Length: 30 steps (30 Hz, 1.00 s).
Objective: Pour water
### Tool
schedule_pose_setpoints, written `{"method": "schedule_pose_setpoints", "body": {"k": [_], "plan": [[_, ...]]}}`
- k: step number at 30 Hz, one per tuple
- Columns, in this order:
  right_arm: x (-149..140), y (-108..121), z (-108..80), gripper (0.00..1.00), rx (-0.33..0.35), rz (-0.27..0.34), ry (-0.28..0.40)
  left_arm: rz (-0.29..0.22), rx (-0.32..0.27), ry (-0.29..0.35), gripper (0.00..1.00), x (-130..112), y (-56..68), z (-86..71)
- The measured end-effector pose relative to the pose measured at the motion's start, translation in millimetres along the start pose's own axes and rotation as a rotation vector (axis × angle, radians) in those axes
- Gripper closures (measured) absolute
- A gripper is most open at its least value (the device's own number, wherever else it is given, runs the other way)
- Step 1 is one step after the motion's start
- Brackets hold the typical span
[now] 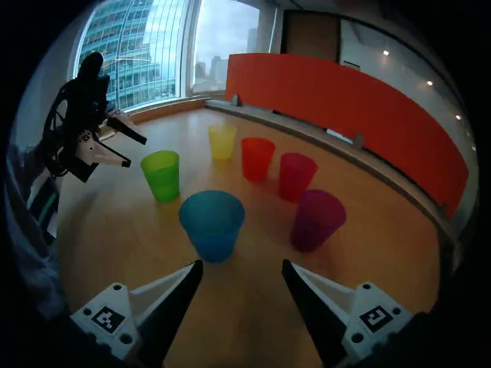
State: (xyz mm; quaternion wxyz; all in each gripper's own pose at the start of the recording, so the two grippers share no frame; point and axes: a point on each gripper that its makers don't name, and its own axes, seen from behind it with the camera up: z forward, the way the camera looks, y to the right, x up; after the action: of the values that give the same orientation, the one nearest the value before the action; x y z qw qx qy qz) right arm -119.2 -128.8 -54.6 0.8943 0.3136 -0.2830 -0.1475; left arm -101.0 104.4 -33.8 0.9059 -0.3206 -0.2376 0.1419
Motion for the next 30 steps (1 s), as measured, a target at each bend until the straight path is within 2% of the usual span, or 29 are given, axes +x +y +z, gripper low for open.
{"method": "schedule_pose_setpoints", "body": {"k": [6,15,20,30], "plan": [[7.9,9.1,-14.5,0.00,-0.042,0.033,0.049,-0.035,0.055,0.057,0.00,8.3,-8.3,-14.2],[27.5,28.3,-36.9,0.00,-0.144,0.084,0.155,-0.089,0.175,0.171,0.00,26.5,-31.7,-39.0],[45.9,43.4,-49.1,0.00,-0.230,0.098,0.238,-0.111,0.238,0.243,0.00,41.6,-42.5,-55.2],[76.3,73.4,-74.3,0.00,-0.403,0.136,0.391,-0.128,0.356,0.378,0.00,68.6,-53.1,-77.2]]}}
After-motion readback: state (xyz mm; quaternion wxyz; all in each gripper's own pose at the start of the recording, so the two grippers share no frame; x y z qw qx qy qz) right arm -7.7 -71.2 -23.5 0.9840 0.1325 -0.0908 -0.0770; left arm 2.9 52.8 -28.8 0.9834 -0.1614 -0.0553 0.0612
